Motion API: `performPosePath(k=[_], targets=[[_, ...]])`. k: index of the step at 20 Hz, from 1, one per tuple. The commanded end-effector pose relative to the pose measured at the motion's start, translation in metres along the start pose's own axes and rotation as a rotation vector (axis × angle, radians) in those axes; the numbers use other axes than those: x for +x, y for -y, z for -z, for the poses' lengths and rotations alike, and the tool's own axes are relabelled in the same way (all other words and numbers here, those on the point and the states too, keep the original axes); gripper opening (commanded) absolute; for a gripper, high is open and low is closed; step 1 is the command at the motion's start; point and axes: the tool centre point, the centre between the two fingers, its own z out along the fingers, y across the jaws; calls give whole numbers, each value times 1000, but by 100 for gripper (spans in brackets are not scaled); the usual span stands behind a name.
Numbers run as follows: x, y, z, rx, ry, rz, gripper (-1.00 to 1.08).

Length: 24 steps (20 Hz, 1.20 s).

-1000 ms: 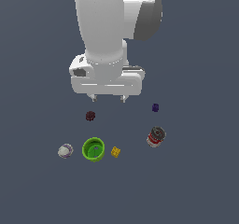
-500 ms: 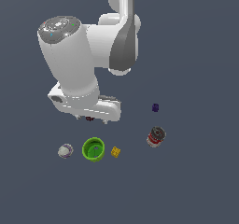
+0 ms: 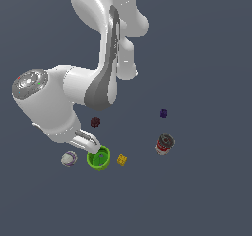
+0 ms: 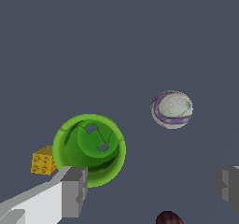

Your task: Pick up a designated object from a clutter of objects.

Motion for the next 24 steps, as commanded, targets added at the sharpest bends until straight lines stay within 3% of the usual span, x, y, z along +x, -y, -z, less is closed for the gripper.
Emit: performPosePath(k=[1, 12, 24], targets=[[12, -16, -19, -2, -1, -44, 100], [36, -59, -71, -12, -4, -154, 100], [37, -64, -91, -14, -4, -164, 100]])
